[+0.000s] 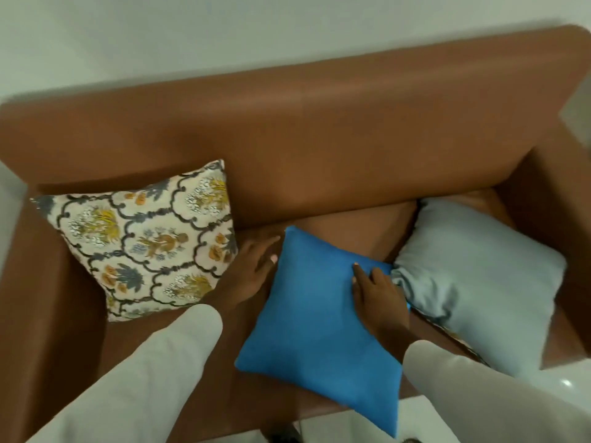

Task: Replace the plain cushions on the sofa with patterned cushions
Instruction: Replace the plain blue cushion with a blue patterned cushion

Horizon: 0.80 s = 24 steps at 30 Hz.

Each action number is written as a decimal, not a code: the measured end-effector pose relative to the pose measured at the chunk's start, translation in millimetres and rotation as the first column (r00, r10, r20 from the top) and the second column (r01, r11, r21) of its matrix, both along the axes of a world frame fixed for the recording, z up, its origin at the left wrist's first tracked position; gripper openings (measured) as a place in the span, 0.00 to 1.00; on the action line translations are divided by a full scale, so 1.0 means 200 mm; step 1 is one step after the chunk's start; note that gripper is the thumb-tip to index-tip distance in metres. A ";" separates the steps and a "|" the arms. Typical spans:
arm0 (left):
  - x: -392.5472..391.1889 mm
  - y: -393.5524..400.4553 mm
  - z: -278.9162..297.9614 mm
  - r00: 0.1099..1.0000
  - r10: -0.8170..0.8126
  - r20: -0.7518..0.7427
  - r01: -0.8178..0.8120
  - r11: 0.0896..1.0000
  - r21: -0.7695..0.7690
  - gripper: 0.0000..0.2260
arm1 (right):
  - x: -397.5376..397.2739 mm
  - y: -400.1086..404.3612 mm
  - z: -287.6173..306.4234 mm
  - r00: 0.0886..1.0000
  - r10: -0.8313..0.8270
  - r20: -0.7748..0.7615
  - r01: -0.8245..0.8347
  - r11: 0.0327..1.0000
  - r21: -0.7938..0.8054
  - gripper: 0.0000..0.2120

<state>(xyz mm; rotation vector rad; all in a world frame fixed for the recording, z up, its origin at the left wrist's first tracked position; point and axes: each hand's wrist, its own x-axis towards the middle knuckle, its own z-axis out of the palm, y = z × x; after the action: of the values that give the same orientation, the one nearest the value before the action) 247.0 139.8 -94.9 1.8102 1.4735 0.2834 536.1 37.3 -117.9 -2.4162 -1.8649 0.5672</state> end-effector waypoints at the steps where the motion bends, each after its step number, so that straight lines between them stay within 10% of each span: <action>1: 0.06 -0.07 -0.06 0.999 0.021 -0.036 -0.026 0.992 -0.127 0.25 | 0.07 -0.07 -0.01 1.000 -0.020 -0.002 0.020 1.000 -0.017 0.26; 8: 0.26 -0.47 -0.25 0.861 0.508 0.002 -0.466 0.792 -0.394 0.35 | 0.30 -0.41 -0.12 0.964 -0.041 -0.262 -0.023 0.972 -0.234 0.41; 15: 0.06 -0.26 0.08 0.745 0.656 0.121 -0.423 0.605 -0.675 0.25 | 0.33 -0.02 0.01 0.500 -0.434 -0.749 0.296 0.899 -0.323 0.29; 19: -0.14 0.00 0.37 0.677 0.707 0.204 -0.398 0.585 -0.706 0.14 | 0.45 0.32 0.14 0.054 -0.612 -0.789 0.282 0.767 -0.576 0.29; 24: -0.06 0.28 0.38 0.557 0.737 0.383 -0.383 0.637 -0.669 0.43 | 0.47 0.71 0.20 -0.004 -0.476 -0.880 0.417 0.799 -0.434 0.37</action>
<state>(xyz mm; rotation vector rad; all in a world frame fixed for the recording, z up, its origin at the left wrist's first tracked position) 235.4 195.2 -19.2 0.6000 1.4084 0.6871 629.8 179.5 -78.9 -1.5532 -0.4018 1.5696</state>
